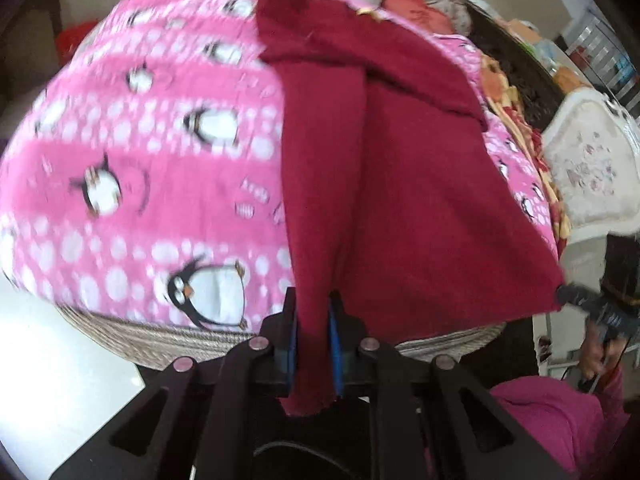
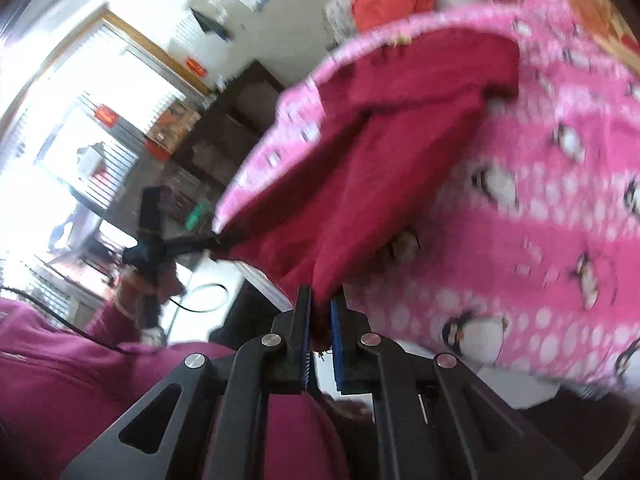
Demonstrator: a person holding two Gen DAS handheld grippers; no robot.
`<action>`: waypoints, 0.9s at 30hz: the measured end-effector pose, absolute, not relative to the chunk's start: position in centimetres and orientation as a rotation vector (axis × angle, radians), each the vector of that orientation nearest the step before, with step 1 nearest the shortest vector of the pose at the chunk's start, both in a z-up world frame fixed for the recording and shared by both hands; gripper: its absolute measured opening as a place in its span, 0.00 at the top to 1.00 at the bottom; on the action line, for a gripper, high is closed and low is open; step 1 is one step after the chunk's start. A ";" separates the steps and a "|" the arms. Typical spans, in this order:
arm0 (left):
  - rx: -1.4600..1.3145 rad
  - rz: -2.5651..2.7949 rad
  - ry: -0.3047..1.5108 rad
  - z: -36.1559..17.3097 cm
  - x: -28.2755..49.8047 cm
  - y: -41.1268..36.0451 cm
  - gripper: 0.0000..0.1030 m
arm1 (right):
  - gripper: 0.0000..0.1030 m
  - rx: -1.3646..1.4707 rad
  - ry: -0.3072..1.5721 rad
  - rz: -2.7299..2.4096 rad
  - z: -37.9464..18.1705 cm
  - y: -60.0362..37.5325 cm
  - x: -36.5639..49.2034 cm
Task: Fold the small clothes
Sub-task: 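Lift the held side and fold it across the other half with both grippers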
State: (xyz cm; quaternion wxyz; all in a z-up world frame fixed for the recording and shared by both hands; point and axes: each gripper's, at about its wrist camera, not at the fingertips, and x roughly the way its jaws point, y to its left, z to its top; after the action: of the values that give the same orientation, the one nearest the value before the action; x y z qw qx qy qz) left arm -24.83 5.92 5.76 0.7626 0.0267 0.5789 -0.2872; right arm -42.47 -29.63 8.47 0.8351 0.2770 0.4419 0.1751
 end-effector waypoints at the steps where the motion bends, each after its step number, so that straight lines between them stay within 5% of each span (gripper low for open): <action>1: 0.057 -0.618 1.265 5.4 -24.9 6.1 0.87 | 1.00 0.590 0.969 0.350 7.3 -29.4 -42.2; 9: 0.077 -0.646 1.240 6.6 -24.8 4.5 0.87 | 1.00 0.603 1.010 0.288 5.9 -30.5 -41.2; 27: -0.062 -0.743 0.987 15.9 -15.8 0.8 0.87 | 1.00 0.772 0.605 0.272 14.0 -38.3 -34.5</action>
State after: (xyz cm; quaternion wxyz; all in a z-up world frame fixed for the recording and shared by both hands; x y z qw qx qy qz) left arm -15.82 0.82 15.90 0.8148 -0.0290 0.4627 -0.3480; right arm -34.55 -38.31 13.97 0.8733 0.3694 0.2895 0.1304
